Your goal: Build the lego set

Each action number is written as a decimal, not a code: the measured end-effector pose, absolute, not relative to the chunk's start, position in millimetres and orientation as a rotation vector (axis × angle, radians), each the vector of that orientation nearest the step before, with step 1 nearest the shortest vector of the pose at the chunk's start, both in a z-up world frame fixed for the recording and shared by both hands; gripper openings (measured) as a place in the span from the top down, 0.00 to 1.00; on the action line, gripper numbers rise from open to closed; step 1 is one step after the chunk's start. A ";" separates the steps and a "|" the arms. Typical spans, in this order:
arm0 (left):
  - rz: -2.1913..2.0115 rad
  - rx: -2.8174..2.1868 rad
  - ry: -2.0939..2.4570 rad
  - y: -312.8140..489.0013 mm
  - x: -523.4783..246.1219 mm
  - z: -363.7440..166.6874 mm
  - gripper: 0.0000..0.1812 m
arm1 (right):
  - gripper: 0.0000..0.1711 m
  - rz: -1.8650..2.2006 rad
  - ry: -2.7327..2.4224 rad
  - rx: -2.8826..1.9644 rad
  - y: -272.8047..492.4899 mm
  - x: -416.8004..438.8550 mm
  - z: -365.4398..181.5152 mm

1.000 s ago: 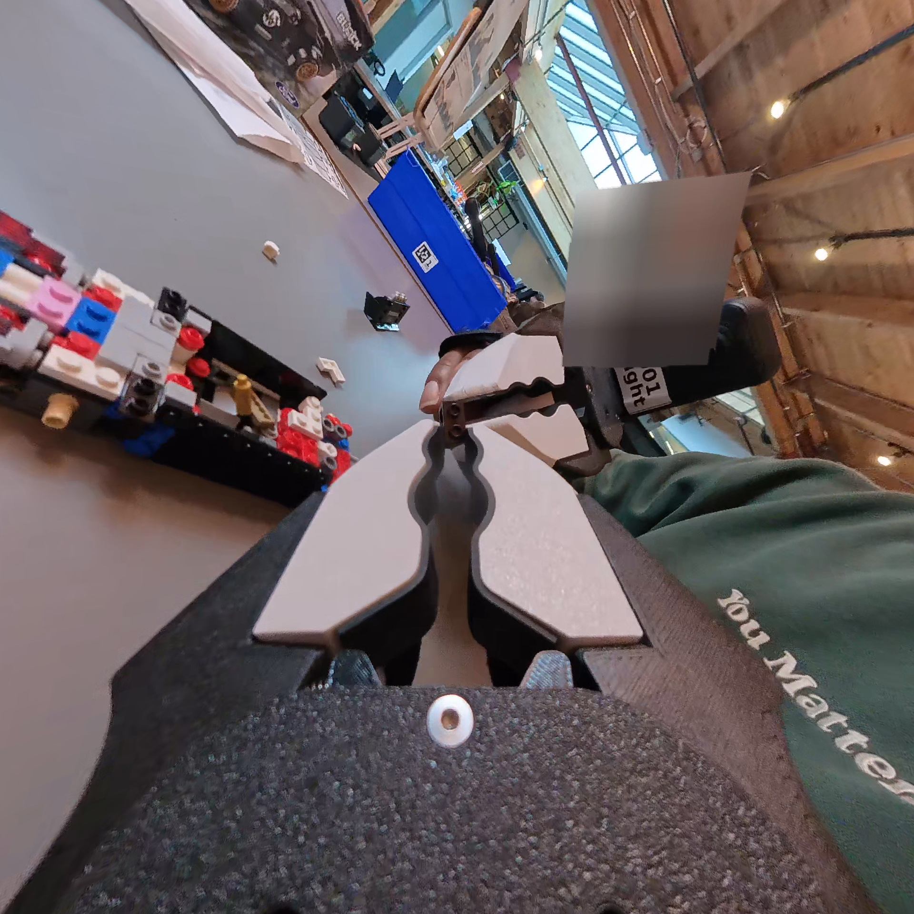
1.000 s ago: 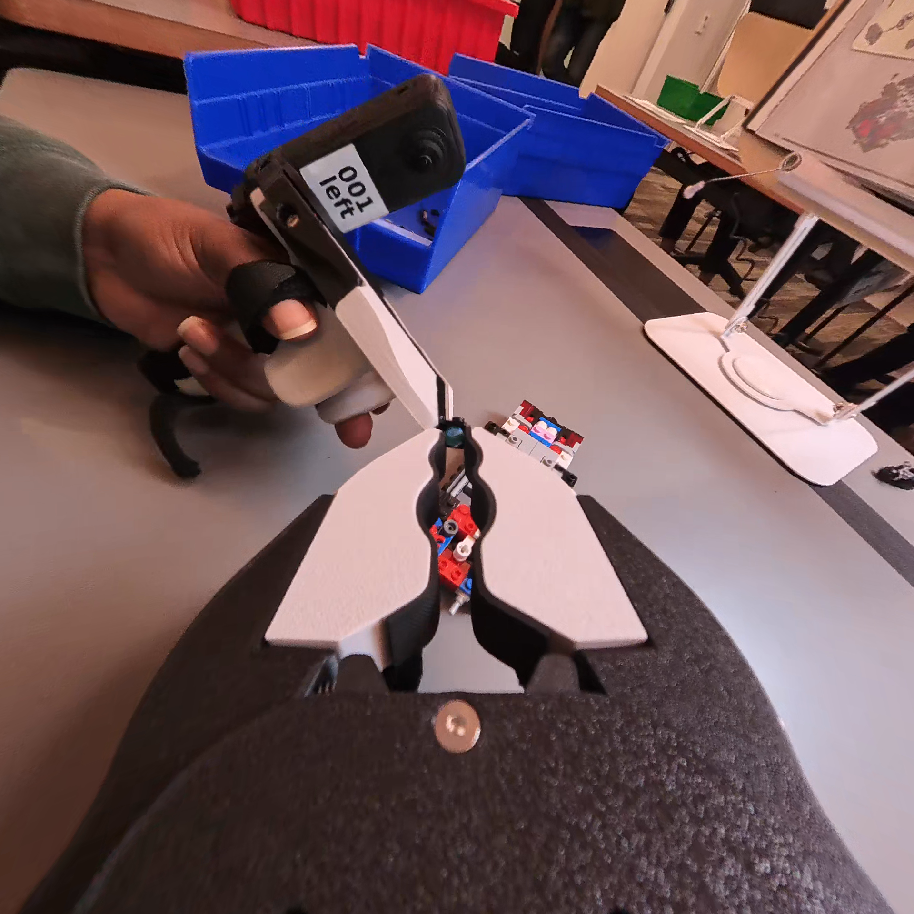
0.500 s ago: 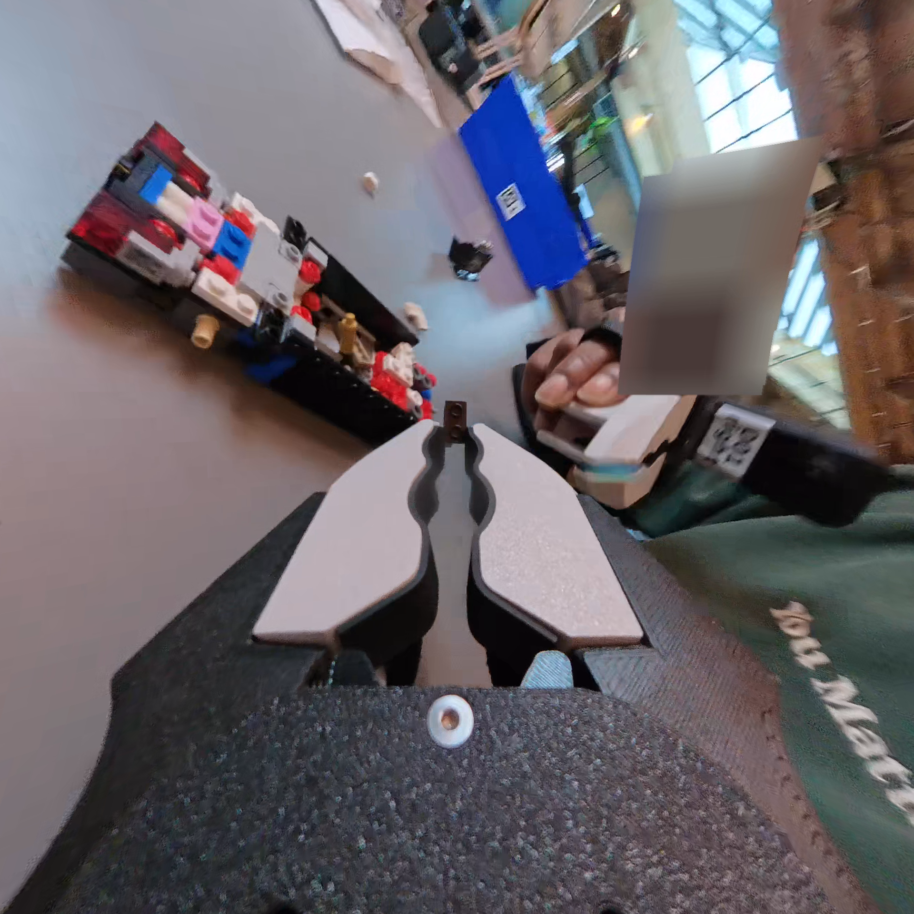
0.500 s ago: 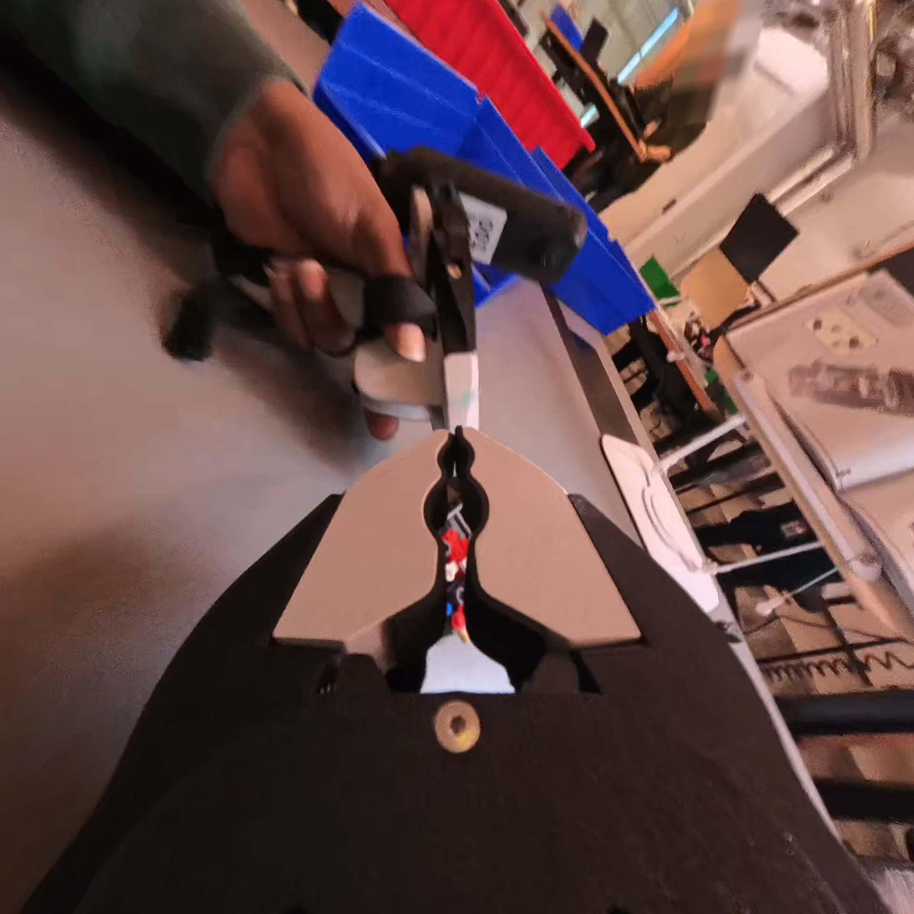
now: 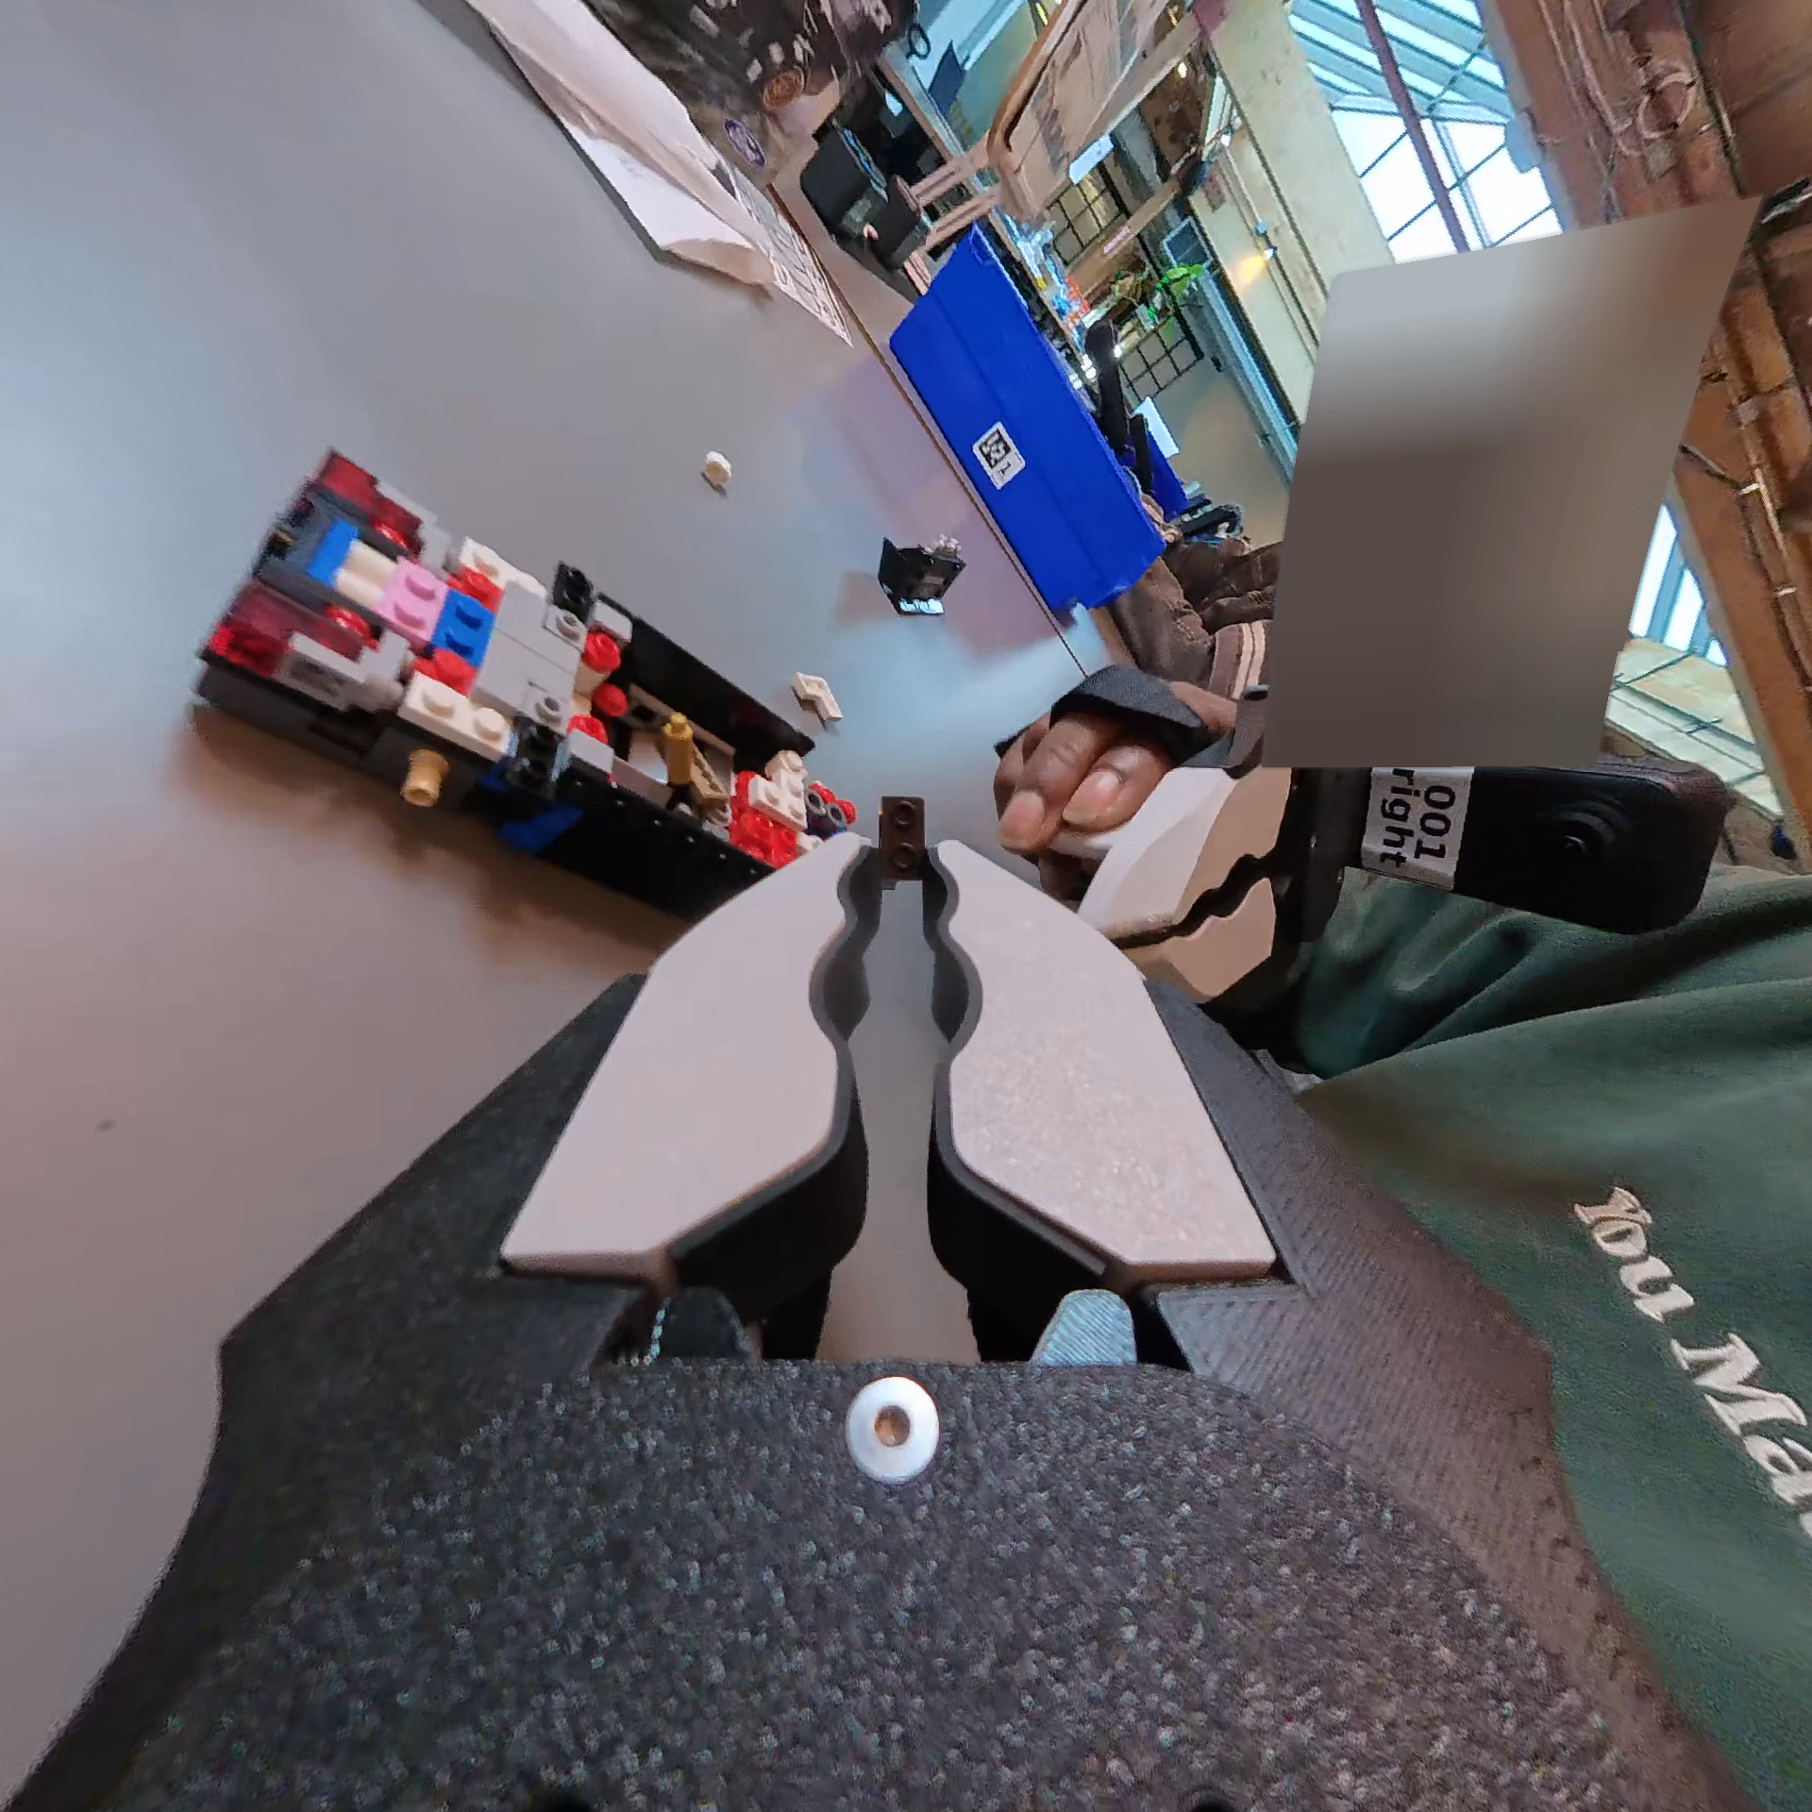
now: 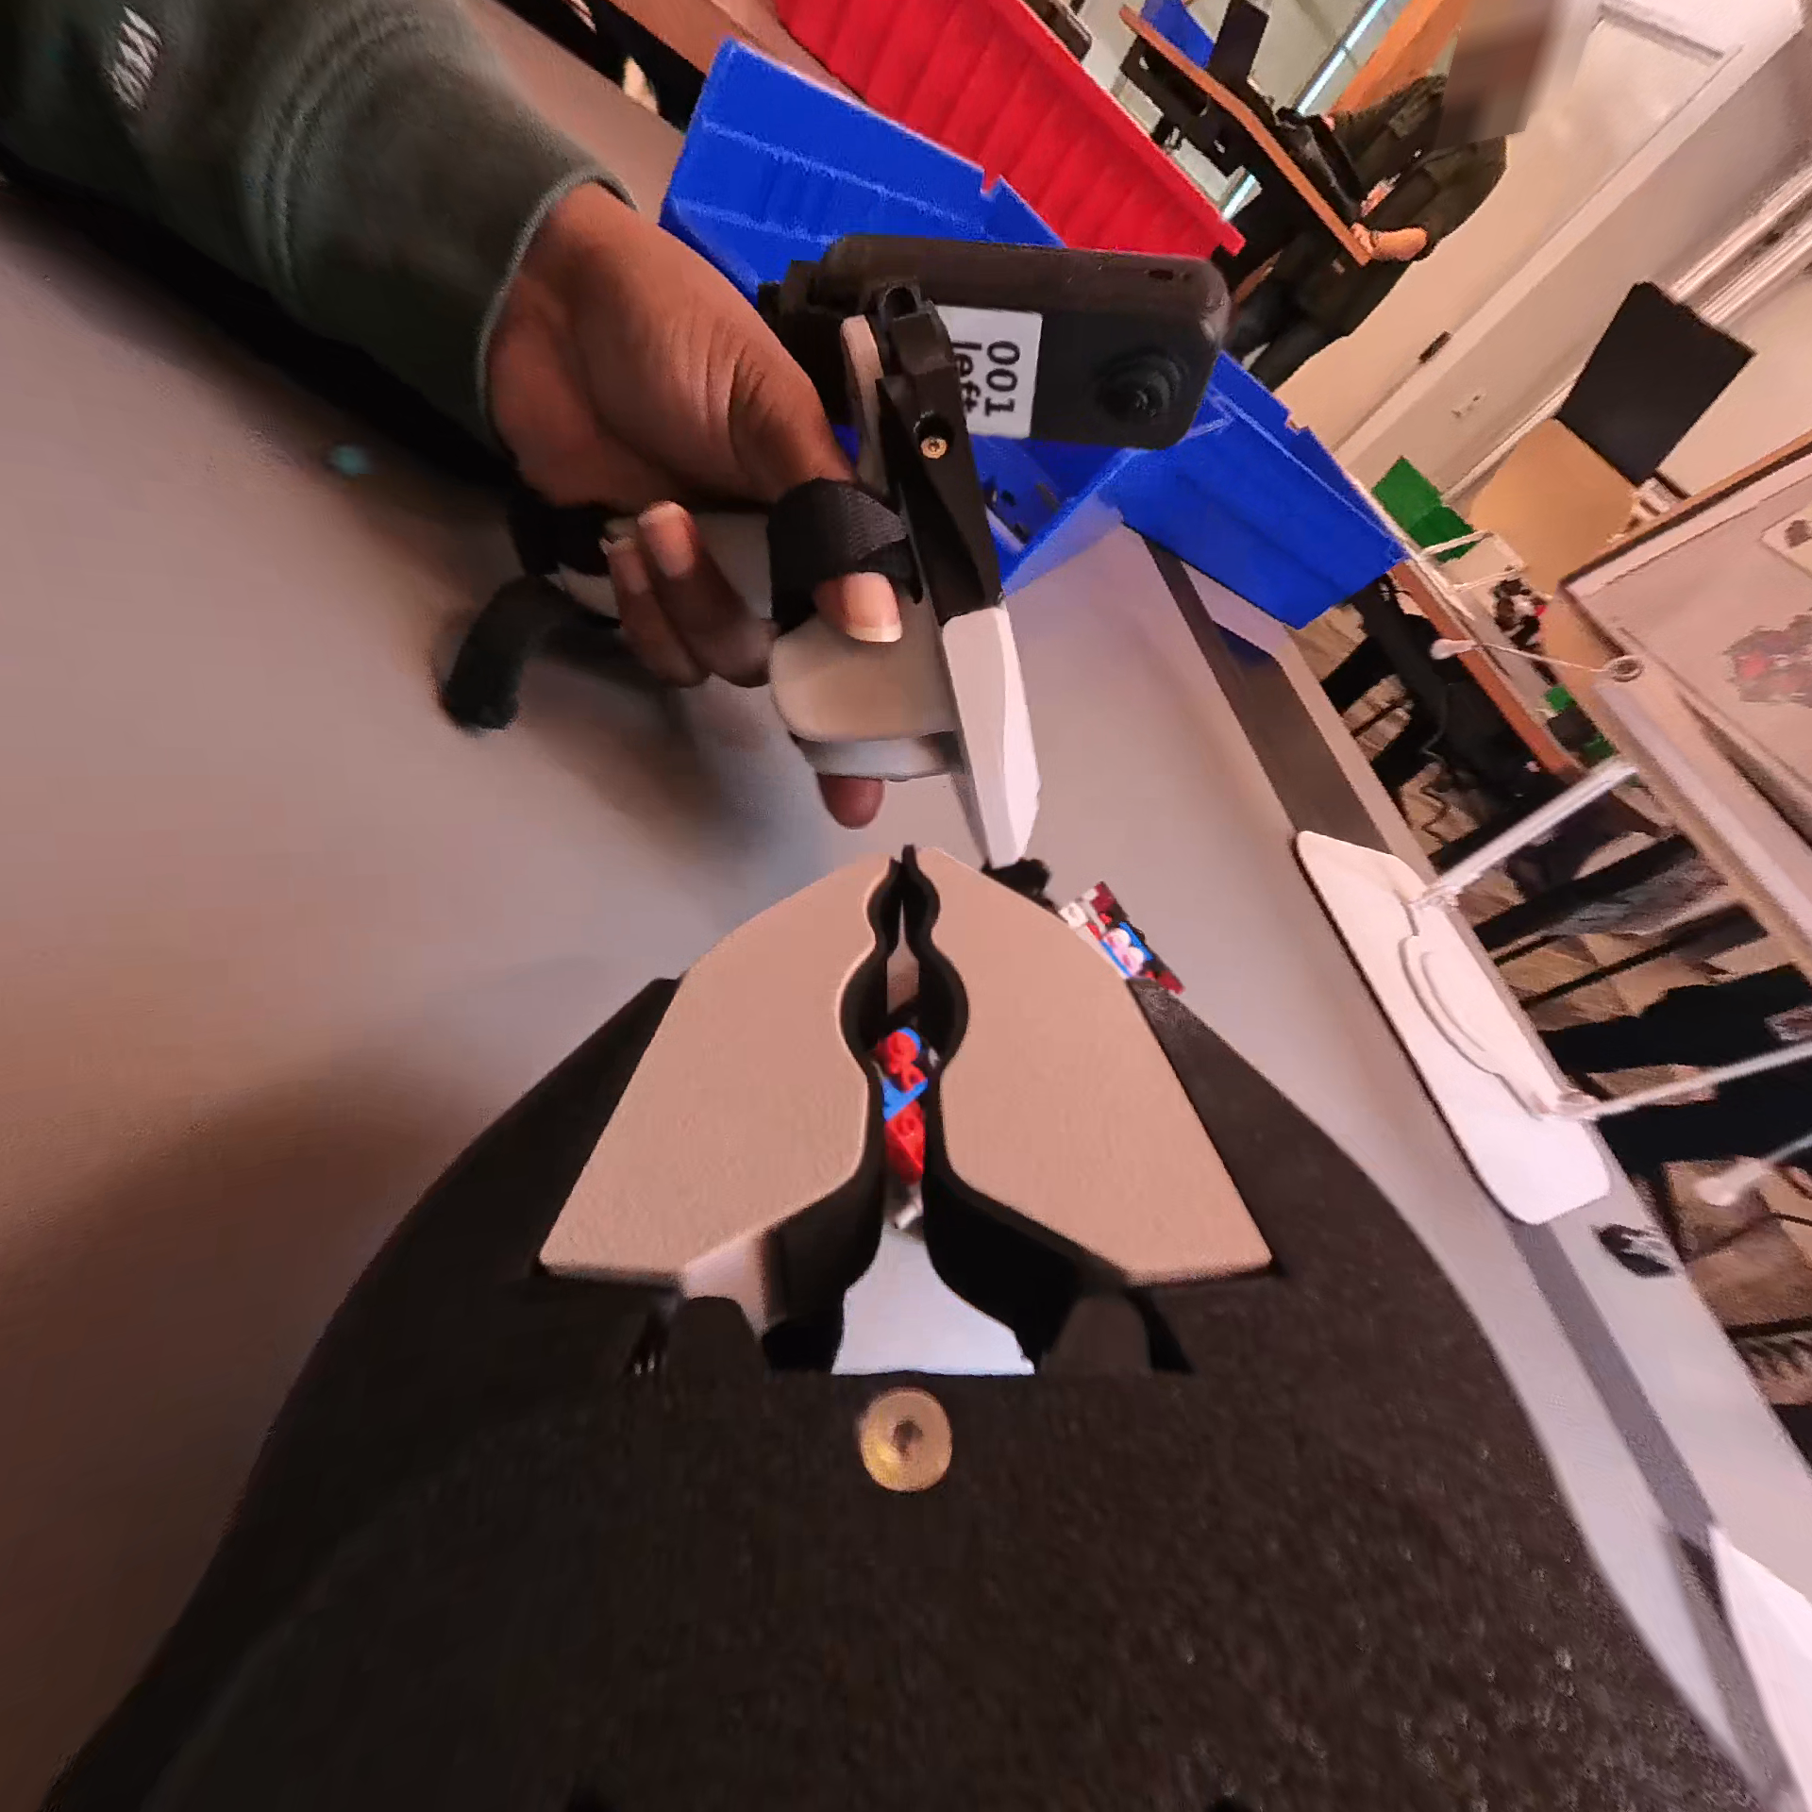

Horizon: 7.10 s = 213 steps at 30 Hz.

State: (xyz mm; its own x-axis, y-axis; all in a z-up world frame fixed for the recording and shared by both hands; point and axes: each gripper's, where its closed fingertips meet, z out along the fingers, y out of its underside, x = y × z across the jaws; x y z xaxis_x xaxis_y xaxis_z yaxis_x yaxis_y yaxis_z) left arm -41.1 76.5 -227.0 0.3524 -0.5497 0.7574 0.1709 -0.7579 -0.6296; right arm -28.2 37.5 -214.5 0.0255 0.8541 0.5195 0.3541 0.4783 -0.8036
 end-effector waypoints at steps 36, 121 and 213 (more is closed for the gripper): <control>0.074 -2.378 0.401 71.9 -290.5 -226.9 0.74 | 0.96 0.833 -1.419 -1.338 53.5 -30.9 -216.9; -0.535 -1.744 0.746 126.2 -101.8 -214.9 0.89 | 0.89 0.378 -1.412 -1.858 136.3 67.7 -281.9; -0.485 -1.608 0.244 394.1 -132.4 -79.8 0.64 | 0.87 0.475 -0.916 -1.384 417.5 -61.7 -57.3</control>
